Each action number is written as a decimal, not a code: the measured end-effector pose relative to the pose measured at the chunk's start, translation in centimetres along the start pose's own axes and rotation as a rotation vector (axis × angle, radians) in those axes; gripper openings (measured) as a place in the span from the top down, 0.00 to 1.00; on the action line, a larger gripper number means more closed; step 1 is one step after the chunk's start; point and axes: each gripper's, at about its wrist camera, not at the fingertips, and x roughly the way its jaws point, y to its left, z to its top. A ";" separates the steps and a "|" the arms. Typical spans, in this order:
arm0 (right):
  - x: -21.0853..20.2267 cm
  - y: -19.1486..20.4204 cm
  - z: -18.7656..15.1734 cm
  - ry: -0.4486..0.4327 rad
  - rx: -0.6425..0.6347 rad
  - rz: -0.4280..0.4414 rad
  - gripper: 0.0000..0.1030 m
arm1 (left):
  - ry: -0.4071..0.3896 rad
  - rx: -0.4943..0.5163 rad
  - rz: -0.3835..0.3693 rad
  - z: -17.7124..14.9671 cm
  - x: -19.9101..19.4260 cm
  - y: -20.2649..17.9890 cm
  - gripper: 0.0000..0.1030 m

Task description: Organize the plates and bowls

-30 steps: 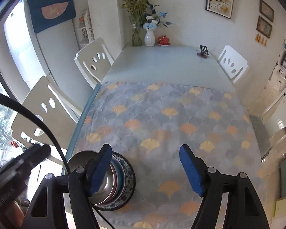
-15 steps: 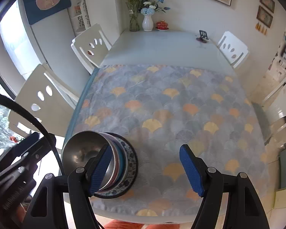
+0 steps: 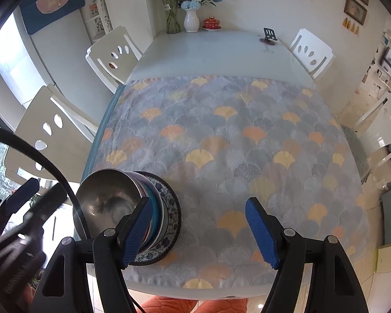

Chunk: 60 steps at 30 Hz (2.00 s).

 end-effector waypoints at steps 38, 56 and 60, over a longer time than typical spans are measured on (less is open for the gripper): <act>0.0 -4.0 3.1 -0.002 0.035 0.016 0.30 | -0.109 0.060 0.186 3.9 -1.1 -4.0 0.21; 0.8 -14.7 6.1 0.015 0.053 0.018 0.30 | -0.088 0.092 0.140 7.0 1.8 -15.4 0.21; 1.1 -16.2 6.3 0.021 0.048 0.022 0.30 | -0.082 0.087 0.131 7.1 2.2 -17.1 0.21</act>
